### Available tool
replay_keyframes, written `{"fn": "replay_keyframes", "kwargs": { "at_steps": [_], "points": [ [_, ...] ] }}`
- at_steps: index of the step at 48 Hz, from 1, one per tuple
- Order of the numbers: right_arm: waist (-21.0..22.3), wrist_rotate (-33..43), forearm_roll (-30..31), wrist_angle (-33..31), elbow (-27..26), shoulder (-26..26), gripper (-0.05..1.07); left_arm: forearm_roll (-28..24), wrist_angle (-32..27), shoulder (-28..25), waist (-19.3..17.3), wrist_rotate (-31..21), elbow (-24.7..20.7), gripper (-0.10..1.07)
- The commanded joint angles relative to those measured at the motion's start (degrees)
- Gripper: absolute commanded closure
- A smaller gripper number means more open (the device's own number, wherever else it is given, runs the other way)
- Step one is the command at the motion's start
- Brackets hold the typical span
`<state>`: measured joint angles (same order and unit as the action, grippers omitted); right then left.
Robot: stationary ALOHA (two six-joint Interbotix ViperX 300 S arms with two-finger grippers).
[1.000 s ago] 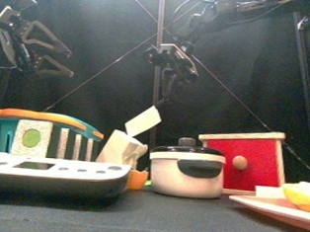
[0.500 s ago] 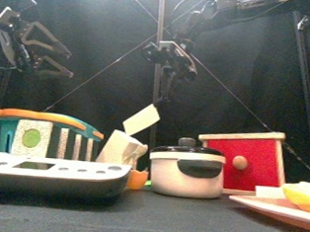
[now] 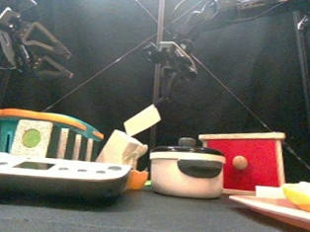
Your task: Put cleaver back in holder
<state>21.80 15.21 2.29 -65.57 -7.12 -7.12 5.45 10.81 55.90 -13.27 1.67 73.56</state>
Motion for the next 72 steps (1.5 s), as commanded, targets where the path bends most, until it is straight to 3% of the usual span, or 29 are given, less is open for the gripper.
{"fn": "replay_keyframes", "kwargs": {
  "at_steps": [1,39,72],
  "points": [
    [-0.1,-0.1,0.1,0.1,-1.1,1.4,0.53,-0.2,0.3,-0.1,-0.3,0.0,-0.8,-0.05],
    [0.1,-0.1,0.1,0.0,-2.0,-1.2,0.53,-0.2,0.3,-0.1,-0.3,0.1,-0.6,-0.05],
    [0.1,-4.1,1.3,-10.9,-13.1,-6.8,0.53,-0.1,0.3,-0.1,-0.7,0.0,-0.4,-0.06]
  ]
}}
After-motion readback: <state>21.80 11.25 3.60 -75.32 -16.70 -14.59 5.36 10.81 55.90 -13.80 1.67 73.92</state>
